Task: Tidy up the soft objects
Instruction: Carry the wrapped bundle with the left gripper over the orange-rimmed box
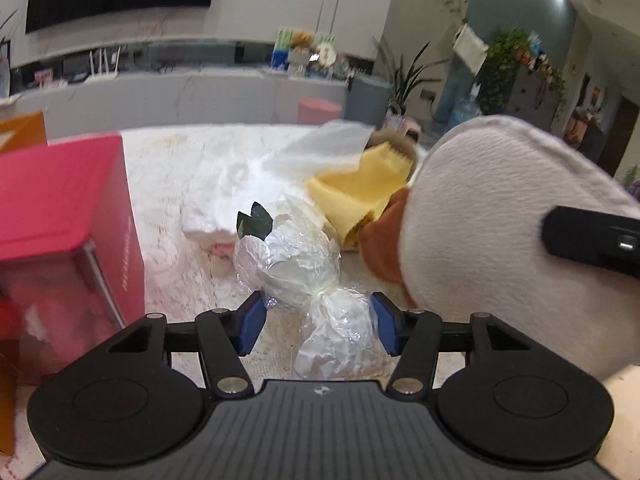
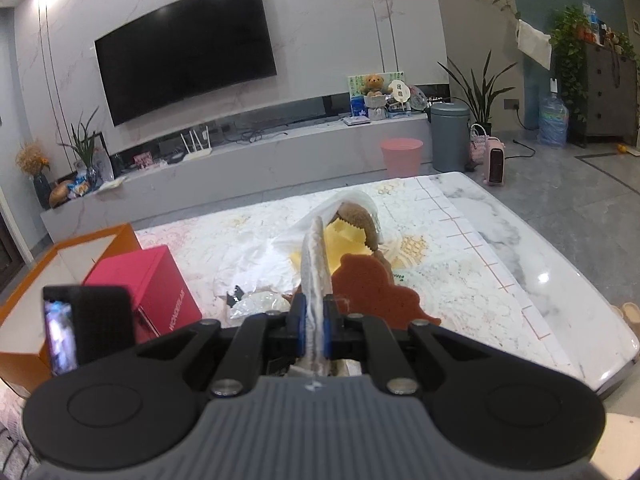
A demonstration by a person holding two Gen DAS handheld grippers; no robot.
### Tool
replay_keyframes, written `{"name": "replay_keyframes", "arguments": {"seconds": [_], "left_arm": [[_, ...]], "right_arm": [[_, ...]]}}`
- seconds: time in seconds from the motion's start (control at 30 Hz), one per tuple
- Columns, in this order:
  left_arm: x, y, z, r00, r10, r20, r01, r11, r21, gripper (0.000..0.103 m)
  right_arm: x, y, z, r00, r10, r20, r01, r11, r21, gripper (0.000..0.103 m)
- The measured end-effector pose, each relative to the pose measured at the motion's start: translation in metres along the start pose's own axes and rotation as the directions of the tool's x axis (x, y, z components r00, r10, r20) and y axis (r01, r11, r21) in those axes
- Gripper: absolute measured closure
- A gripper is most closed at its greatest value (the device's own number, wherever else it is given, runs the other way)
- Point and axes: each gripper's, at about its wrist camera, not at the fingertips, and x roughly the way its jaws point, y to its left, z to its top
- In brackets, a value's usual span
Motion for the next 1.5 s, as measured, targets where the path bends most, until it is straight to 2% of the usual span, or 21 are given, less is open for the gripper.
{"name": "replay_keyframes", "arguments": {"seconds": [0.17, 0.23, 0.37, 0.5, 0.67, 0.77, 0.87, 1.0, 1.1, 1.3, 1.4, 1.43, 1.5], "left_arm": [[-0.028, -0.004, 0.006, 0.998, -0.01, 0.067, 0.009, 1.0, 0.014, 0.038], [-0.037, -0.002, 0.01, 0.997, -0.027, 0.069, 0.027, 1.0, -0.006, 0.038], [-0.055, 0.006, 0.02, 0.994, -0.068, 0.089, 0.072, 0.996, -0.044, 0.038], [-0.081, 0.018, 0.03, 0.985, -0.089, 0.147, 0.099, 0.993, -0.06, 0.038], [-0.116, 0.039, 0.041, 0.981, -0.097, 0.165, 0.108, 0.992, -0.062, 0.038], [-0.138, 0.053, 0.046, 0.979, -0.06, 0.194, 0.07, 0.997, -0.044, 0.038], [-0.156, 0.07, 0.048, 0.98, 0.01, 0.2, -0.001, 0.999, -0.046, 0.038], [-0.175, 0.098, 0.05, 0.976, 0.038, 0.214, -0.031, 0.999, -0.037, 0.038], [-0.181, 0.122, 0.049, 0.97, 0.108, 0.217, -0.098, 0.994, -0.058, 0.038], [-0.176, 0.171, 0.04, 0.958, 0.223, 0.181, -0.199, 0.97, -0.14, 0.038], [-0.176, 0.192, 0.027, 0.956, 0.243, 0.163, -0.215, 0.961, -0.171, 0.038], [-0.177, 0.198, 0.025, 0.953, 0.253, 0.165, -0.222, 0.957, -0.185, 0.038], [-0.188, 0.208, 0.023, 0.932, 0.299, 0.206, -0.251, 0.941, -0.229, 0.038]], "right_arm": [[-0.009, 0.0, 0.002, 0.999, 0.002, 0.035, -0.002, 1.0, 0.009, 0.097], [-0.011, 0.001, 0.002, 0.999, -0.001, 0.048, 0.0, 1.0, 0.008, 0.097], [-0.021, 0.01, 0.003, 0.991, -0.04, 0.128, 0.046, 0.998, -0.049, 0.097], [-0.037, 0.014, 0.007, 0.979, -0.018, 0.201, 0.028, 0.999, -0.046, 0.097], [-0.047, 0.019, 0.01, 0.979, 0.007, 0.204, 0.001, 0.999, -0.035, 0.098], [-0.053, 0.031, 0.015, 0.975, 0.001, 0.222, 0.012, 0.998, -0.06, 0.098], [-0.061, 0.043, 0.02, 0.97, 0.016, 0.243, 0.0, 0.998, -0.069, 0.098], [-0.071, 0.065, 0.027, 0.965, 0.044, 0.258, -0.029, 0.998, -0.061, 0.097], [-0.076, 0.089, 0.03, 0.961, 0.065, 0.268, -0.042, 0.995, -0.09, 0.097], [-0.078, 0.143, 0.037, 0.95, 0.169, 0.264, -0.134, 0.981, -0.143, 0.097], [-0.073, 0.176, 0.04, 0.939, 0.231, 0.255, -0.189, 0.966, -0.179, 0.097], [-0.071, 0.186, 0.04, 0.936, 0.248, 0.251, -0.203, 0.96, -0.191, 0.097], [-0.068, 0.207, 0.04, 0.928, 0.28, 0.246, -0.231, 0.95, -0.208, 0.097]]}}
